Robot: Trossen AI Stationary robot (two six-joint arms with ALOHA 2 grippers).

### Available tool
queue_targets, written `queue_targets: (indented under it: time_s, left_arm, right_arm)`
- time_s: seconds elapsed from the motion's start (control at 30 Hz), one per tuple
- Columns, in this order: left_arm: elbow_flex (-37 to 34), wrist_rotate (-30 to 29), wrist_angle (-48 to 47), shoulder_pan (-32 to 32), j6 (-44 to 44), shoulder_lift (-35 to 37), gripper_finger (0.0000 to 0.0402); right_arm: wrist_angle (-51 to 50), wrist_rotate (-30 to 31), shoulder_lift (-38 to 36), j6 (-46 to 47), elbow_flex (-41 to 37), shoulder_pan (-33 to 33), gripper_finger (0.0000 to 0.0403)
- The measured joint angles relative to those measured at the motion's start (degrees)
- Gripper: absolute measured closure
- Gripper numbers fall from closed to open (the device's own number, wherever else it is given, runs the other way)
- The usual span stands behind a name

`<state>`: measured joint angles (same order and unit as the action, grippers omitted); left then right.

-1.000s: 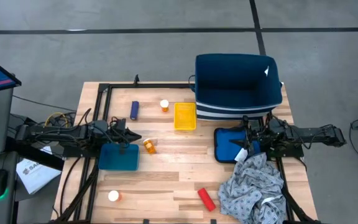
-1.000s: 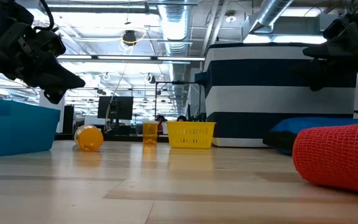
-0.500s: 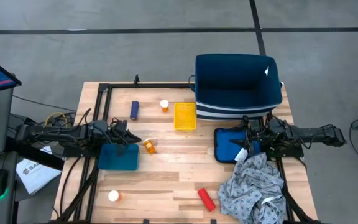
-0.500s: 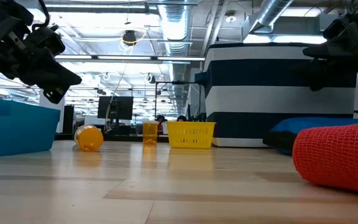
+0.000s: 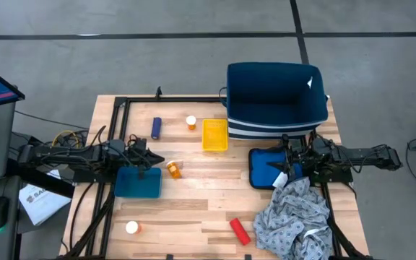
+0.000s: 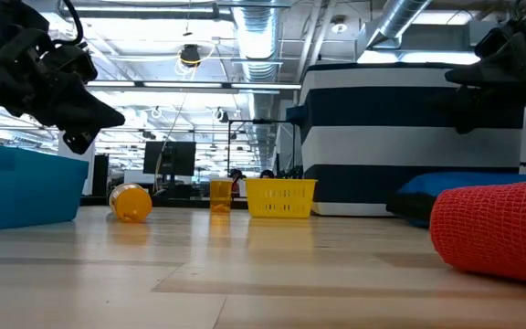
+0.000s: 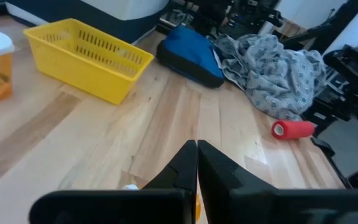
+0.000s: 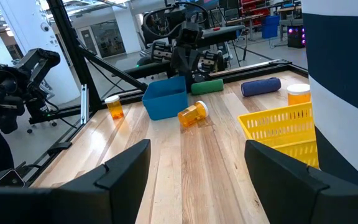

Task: Pick & place medical supplies in basket/bin
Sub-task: Put the blue bandage into the blue bin

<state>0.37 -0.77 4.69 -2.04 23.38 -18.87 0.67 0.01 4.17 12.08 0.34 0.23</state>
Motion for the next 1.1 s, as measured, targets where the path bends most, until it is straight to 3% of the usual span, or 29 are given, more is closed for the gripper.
queue_targets:
  time_s: [0.43,0.7,0.9,1.1]
  left_arm:
    - [0.0,-0.3,1.9,0.0,-3.9,-0.4,0.0386]
    - [0.0,-0.3,2.3,0.0,2.4,-4.0,0.0381]
    - [0.0,-0.4,2.7,-0.7,2.8,-8.0,0.0352]
    - [0.0,-1.8,13.5,-0.5,2.2,-9.4,0.0349]
  right_arm:
    - [0.0,0.0,0.0,0.0,0.0,0.0,0.0145]
    - [0.0,0.0,0.0,0.0,0.0,0.0,0.0145]
    - [0.0,0.0,0.0,0.0,0.0,0.0,0.0145]
    - [0.0,0.0,0.0,0.0,0.0,0.0,0.0145]
